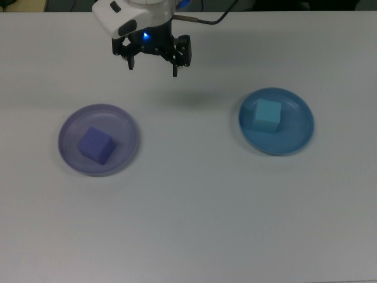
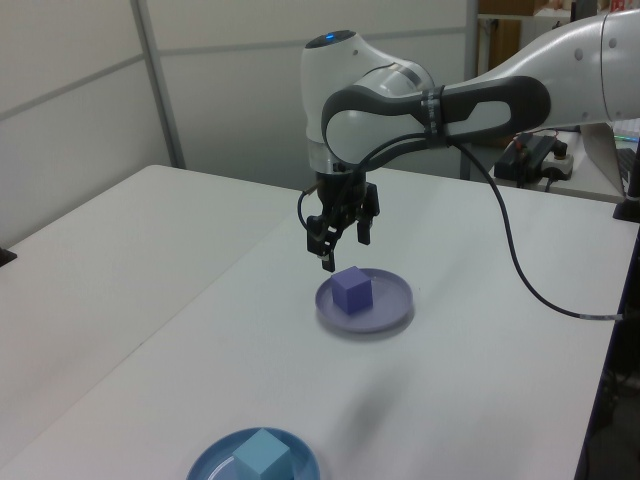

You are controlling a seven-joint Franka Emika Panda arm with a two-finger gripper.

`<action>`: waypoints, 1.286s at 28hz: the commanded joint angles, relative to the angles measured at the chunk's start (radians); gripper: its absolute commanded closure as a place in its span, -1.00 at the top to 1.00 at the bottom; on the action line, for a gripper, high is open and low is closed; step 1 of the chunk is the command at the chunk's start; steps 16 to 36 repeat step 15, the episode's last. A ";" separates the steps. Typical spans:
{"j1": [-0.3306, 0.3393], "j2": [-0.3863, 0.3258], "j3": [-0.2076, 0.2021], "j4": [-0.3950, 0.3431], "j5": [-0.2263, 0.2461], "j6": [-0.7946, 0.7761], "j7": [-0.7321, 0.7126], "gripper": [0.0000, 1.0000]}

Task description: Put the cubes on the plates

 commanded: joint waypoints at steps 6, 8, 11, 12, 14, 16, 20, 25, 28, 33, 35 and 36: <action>-0.036 0.009 -0.006 0.008 0.023 0.002 -0.023 1.00; -0.036 0.009 -0.004 0.008 0.023 0.000 -0.022 1.00; -0.033 0.006 0.004 0.009 0.024 -0.001 -0.022 1.00; -0.030 0.006 0.005 0.009 0.024 -0.003 -0.020 1.00; -0.027 0.003 0.005 0.011 0.024 -0.004 -0.014 1.00; -0.026 0.000 0.007 0.011 0.024 -0.004 -0.012 1.00; -0.026 0.000 0.007 0.011 0.024 -0.004 -0.012 1.00; -0.026 0.000 0.007 0.011 0.024 -0.004 -0.012 1.00; -0.026 0.000 0.007 0.011 0.024 -0.004 -0.012 1.00; -0.026 0.000 0.007 0.011 0.024 -0.004 -0.012 1.00; -0.026 0.000 0.007 0.011 0.024 -0.004 -0.012 1.00; -0.026 0.000 0.007 0.011 0.024 -0.004 -0.012 1.00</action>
